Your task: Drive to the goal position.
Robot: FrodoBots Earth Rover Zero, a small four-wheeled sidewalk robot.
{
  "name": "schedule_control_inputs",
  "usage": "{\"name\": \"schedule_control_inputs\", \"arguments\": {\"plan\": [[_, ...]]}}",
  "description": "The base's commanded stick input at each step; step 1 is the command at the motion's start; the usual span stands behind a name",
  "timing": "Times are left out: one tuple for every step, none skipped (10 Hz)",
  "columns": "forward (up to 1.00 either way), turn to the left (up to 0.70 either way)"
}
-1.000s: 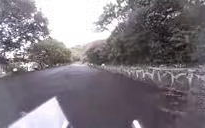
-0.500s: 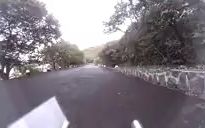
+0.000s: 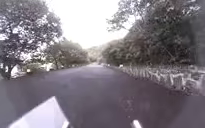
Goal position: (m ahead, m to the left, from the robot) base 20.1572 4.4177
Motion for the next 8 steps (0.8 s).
{"name": "schedule_control_inputs", "arguments": {"plan": [[1.00, 0.00], [1.00, 0.00], [1.00, 0.00], [1.00, 0.00], [1.00, 0.00], [1.00, 0.00], [1.00, -0.10], [1.00, -0.40]]}}
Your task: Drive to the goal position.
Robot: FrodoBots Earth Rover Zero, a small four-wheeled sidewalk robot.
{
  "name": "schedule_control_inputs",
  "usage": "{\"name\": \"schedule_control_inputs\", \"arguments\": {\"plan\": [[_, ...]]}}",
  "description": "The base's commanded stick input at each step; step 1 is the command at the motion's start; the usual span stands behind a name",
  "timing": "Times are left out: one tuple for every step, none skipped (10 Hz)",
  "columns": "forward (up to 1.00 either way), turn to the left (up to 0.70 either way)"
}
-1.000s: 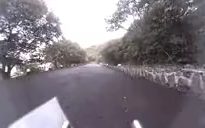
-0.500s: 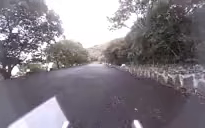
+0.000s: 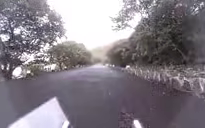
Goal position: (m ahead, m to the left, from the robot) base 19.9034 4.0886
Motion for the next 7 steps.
{"name": "schedule_control_inputs", "arguments": {"plan": [[1.00, -0.40], [1.00, -0.40], [1.00, -0.28], [1.00, 0.00], [1.00, 0.00], [1.00, 0.00], [1.00, 0.00]]}}
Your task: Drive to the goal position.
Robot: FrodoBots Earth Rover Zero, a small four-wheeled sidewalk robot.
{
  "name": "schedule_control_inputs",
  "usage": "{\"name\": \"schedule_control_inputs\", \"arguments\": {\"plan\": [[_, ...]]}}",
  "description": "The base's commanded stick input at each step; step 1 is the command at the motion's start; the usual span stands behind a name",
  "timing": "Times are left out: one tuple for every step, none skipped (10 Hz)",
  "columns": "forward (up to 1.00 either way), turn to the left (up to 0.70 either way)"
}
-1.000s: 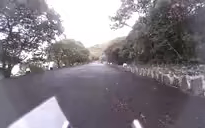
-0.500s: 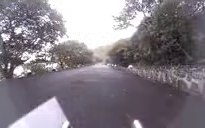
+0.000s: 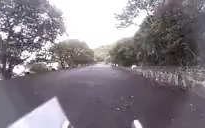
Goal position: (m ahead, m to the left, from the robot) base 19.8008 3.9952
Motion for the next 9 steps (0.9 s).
{"name": "schedule_control_inputs", "arguments": {"plan": [[1.00, 0.00], [1.00, 0.00], [1.00, 0.00], [1.00, 0.00], [1.00, 0.00], [1.00, 0.00], [1.00, 0.00], [1.00, 0.00], [1.00, 0.00]]}}
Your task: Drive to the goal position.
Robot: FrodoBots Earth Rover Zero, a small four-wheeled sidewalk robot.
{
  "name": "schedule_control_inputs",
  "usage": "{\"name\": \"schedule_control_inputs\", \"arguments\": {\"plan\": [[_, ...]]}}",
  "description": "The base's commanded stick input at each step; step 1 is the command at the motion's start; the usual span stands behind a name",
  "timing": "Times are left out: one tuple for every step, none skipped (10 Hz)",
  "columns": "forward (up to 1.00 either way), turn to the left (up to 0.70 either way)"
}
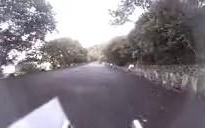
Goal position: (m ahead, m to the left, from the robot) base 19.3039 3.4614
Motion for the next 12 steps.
{"name": "schedule_control_inputs", "arguments": {"plan": [[1.00, 0.00], [1.00, 0.00], [1.00, 0.00], [1.00, 0.00], [1.00, 0.00], [1.00, 0.00], [1.00, 0.00], [1.00, 0.00], [1.00, 0.00], [1.00, 0.00], [1.00, 0.00], [1.00, 0.00]]}}
